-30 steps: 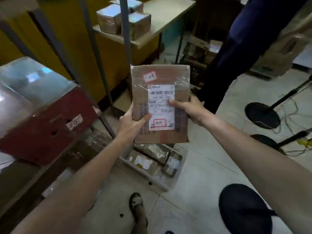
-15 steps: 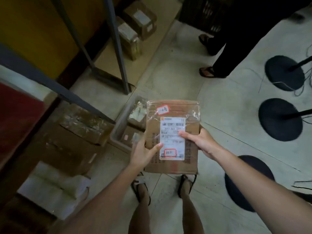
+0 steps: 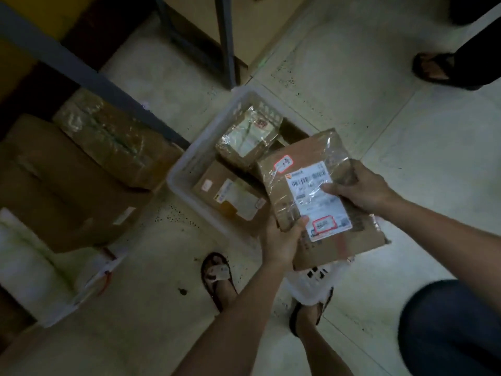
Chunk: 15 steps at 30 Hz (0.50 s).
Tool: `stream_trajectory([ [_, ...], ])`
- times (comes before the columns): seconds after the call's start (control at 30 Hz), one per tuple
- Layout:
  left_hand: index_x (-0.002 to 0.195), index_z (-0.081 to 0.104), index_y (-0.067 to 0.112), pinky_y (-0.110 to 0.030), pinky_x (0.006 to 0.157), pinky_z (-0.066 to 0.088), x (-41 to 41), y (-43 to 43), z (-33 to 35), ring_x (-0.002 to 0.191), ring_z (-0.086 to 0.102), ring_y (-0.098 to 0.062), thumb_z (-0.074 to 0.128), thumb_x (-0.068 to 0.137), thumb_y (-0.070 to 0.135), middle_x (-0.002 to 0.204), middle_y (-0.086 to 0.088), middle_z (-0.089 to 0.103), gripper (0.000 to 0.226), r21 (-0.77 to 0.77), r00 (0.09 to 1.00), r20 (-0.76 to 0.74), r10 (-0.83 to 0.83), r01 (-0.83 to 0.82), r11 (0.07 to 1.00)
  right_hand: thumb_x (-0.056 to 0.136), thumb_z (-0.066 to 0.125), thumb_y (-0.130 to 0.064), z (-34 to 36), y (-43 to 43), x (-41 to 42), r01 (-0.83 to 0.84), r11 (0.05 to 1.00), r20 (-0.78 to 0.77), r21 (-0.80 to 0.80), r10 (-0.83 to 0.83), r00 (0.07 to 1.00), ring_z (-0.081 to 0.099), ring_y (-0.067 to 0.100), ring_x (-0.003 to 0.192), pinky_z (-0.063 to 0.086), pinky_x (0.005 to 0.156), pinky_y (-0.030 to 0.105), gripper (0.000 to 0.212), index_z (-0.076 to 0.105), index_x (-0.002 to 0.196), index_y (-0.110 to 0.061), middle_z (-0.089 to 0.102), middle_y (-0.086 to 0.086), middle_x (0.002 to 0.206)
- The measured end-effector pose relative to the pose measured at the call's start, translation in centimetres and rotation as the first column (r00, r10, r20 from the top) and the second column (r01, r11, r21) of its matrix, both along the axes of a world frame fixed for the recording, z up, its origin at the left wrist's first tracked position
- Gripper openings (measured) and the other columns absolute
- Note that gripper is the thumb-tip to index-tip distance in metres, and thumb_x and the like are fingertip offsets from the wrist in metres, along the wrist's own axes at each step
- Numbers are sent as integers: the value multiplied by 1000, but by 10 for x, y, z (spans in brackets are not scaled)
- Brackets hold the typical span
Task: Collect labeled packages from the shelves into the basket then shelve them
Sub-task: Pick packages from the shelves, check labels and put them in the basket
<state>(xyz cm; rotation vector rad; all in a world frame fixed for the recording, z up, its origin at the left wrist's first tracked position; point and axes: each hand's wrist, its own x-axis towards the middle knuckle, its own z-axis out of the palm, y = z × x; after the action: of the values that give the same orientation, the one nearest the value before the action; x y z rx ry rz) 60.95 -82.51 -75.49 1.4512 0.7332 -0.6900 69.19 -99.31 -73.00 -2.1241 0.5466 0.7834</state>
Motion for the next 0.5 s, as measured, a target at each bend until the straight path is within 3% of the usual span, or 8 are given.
stream_trajectory([
  [0.07, 116, 52, 29, -19, 75, 48, 5, -10, -32, 95, 60, -5, 67, 82, 30, 105, 12, 63, 38, -27, 999, 7, 41, -41, 999, 72, 77, -40, -31, -2, 22, -106, 994, -11, -41, 106, 994, 56, 18, 90, 39, 62, 20, 69, 45, 130, -19, 63, 2, 118],
  [0.2, 129, 39, 28, -13, 79, 44, -3, -14, -74, 100, 55, -3, 60, 87, 30, 106, 15, 54, 47, -2, 997, 42, 72, -72, 997, 73, 75, -39, -80, 3, 45, -299, 954, -38, -17, 299, 954, 61, 22, 98, 46, 73, 26, 69, 44, 132, -22, 63, 2, 114],
  [0.27, 137, 28, 33, -27, 89, 46, -4, -12, -91, 115, 52, -14, 58, 88, 31, 109, 16, 51, 57, -42, 999, -5, 38, -39, 998, 74, 76, -35, -95, 6, 53, -345, 939, -27, -19, 344, 939, 63, 25, 93, 49, 66, 21, 65, 45, 129, -20, 64, 4, 106],
  [0.3, 141, 18, 37, -30, 92, 44, -2, -12, -96, 122, 47, -17, 60, 87, 31, 118, 15, 50, 68, -94, 999, -31, 5, -8, 996, 75, 76, -33, -102, 6, 58, -377, 922, 10, -92, 379, 925, 62, 27, 93, 49, 66, 20, 64, 46, 130, -18, 64, 8, 106],
  [0.37, 143, -7, 43, -32, 101, 35, 6, -16, -103, 133, 34, -16, 65, 84, 30, 146, 8, 32, 93, -191, 995, -81, -65, 49, 980, 77, 74, -26, -111, 1, 68, -383, 880, 102, -282, 424, 900, 61, 31, 101, 46, 78, 26, 61, 47, 130, -15, 63, 17, 115],
  [0.43, 140, -18, 42, -32, 102, 30, 14, -23, -104, 133, 29, -13, 60, 88, 28, 154, 6, 15, 95, -211, 991, -95, -93, 71, 975, 79, 72, -26, -114, -1, 71, -374, 856, 134, -358, 443, 886, 61, 35, 101, 50, 85, 36, 55, 48, 128, -16, 62, 21, 116],
  [0.5, 141, -19, 38, -32, 102, 31, 16, -28, -101, 128, 31, -12, 52, 92, 28, 155, 4, 14, 86, -158, 990, -87, -112, 97, 983, 79, 70, -29, -112, 1, 66, -394, 827, 171, -400, 490, 855, 62, 37, 95, 52, 82, 44, 45, 54, 119, -16, 64, 19, 109],
])
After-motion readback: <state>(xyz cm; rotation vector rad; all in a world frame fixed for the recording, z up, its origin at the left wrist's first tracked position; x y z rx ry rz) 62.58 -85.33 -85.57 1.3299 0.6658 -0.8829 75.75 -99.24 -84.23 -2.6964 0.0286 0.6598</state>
